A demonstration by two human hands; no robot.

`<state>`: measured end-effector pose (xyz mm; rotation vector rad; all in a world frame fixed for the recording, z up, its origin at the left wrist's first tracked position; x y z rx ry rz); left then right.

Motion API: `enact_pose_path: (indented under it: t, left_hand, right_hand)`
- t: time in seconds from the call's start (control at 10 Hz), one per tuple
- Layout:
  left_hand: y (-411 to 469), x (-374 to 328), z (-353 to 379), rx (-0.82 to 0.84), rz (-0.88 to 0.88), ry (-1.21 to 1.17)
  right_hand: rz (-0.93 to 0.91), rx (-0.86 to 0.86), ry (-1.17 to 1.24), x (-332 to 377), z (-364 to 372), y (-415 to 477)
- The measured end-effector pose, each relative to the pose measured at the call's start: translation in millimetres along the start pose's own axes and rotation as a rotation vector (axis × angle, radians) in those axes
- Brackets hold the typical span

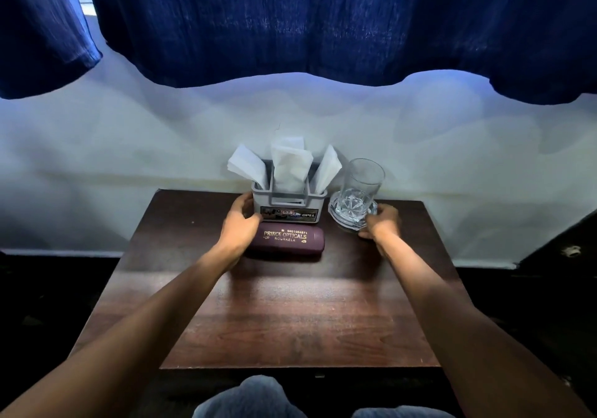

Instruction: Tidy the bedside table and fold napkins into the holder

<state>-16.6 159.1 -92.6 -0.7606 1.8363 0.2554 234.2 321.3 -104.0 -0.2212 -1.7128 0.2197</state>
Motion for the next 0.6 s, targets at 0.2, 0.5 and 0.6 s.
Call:
enact_pose_path:
  t: [0.2, 0.5, 0.6]
  left_hand:
    - [2, 3, 0, 0.012, 0.006, 0.016]
    - [1, 9, -2, 0.017, 0.001, 0.024]
    - [-13, 14, -13, -0.100, -0.041, 0.086]
  right_hand:
    - [-0.025, -0.020, -0.044, -4, 5, 4]
    - [0.005, -0.051, 0.135, -14, 4, 9]
    - [0.017, -0.191, 0.172, -30, -4, 5]
Point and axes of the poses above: each hand's wrist, its own y-axis towards the middle knuckle, its own z-axis out of the palm, x = y × z, the point moved 7 cm from there along y, towards the middle knuckle, and after that the axes turned 11 degrees about y, right-handed, at the moved point
